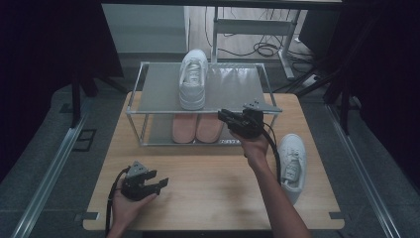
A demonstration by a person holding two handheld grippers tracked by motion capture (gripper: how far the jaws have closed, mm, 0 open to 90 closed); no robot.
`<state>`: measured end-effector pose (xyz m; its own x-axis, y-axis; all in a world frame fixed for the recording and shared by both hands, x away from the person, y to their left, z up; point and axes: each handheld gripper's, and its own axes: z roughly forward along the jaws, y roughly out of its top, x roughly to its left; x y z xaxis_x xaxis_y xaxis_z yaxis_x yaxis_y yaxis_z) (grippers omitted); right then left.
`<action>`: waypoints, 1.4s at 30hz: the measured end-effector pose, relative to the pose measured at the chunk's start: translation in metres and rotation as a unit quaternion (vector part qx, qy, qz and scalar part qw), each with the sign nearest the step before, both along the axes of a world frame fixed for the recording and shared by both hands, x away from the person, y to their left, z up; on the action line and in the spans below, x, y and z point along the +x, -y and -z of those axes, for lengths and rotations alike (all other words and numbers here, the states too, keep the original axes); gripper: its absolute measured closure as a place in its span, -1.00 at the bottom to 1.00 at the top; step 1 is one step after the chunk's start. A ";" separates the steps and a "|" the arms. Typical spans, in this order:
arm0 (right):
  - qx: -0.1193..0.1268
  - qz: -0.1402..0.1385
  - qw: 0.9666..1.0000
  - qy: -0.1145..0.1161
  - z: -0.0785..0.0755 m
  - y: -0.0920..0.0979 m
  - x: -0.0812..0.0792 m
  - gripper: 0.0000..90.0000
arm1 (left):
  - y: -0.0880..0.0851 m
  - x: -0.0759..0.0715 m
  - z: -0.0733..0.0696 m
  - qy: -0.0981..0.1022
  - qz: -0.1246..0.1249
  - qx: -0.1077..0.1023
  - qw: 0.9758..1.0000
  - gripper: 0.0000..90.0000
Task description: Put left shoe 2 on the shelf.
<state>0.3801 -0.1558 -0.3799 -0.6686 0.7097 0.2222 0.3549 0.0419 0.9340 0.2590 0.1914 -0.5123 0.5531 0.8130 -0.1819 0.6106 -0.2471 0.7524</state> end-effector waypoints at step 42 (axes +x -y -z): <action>-0.024 -0.013 0.999 -0.034 0.066 0.040 -0.069 0.84 | 0.006 0.000 0.003 -0.005 0.006 0.002 1.000 -0.09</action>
